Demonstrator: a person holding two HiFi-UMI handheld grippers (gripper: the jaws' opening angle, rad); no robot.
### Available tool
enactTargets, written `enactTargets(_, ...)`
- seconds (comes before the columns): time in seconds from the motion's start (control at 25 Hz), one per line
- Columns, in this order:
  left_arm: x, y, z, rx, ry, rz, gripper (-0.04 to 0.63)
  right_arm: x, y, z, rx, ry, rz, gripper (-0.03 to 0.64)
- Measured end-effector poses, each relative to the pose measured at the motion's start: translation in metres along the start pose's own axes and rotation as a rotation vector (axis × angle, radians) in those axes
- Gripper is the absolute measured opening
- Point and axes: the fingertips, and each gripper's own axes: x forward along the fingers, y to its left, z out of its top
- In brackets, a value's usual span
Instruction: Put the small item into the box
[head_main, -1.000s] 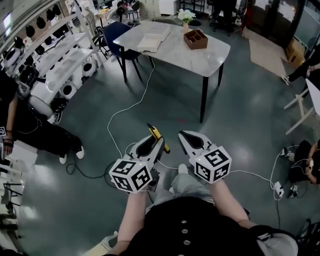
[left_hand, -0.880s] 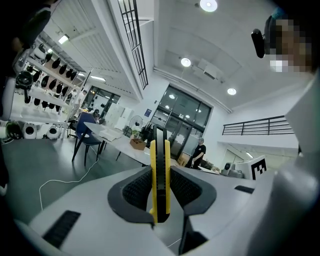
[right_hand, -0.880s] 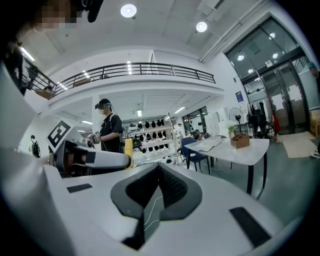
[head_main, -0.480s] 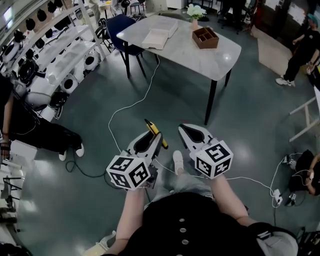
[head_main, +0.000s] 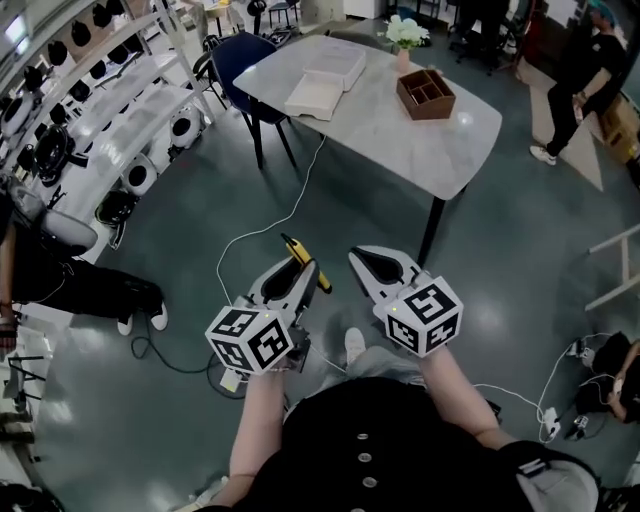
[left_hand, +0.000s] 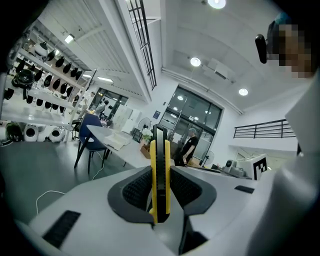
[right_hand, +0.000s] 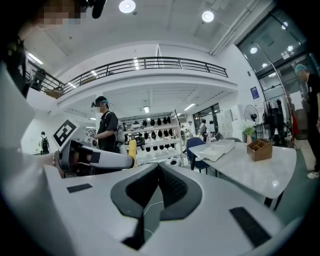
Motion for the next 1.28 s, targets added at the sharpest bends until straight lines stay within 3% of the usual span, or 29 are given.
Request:
enactTargets(0.28,0.076,0.026,0.044,0.025,-0.038,0.009,0.124,0.044,-0.066,0.031,-0.028,-0.020,0.023,0.000)
enactTargets(0.44,0.098,0.034,0.049,0.019,-0.035,0.016,0.124,0.058,-0.090,0.031,-0.010,-0.003,0.027,0.000)
enactTargets(0.68,0.118,0.046,0.041,-0.050,-0.011,-0.002,0.124,0.070,-0.105,0.026,0.028,0.005,0.022,0.000)
enactTargets(0.96,0.141,0.064,0.040,-0.052,0.009,-0.012,0.124,0.095,-0.115,0.007,0.075,0.041,0.071,0.000)
enactTargets(1.28,0.179,0.107,0.072,-0.030,-0.001,-0.016,0.124,0.145,-0.148,0.017,0.067,0.044,0.049,0.000)
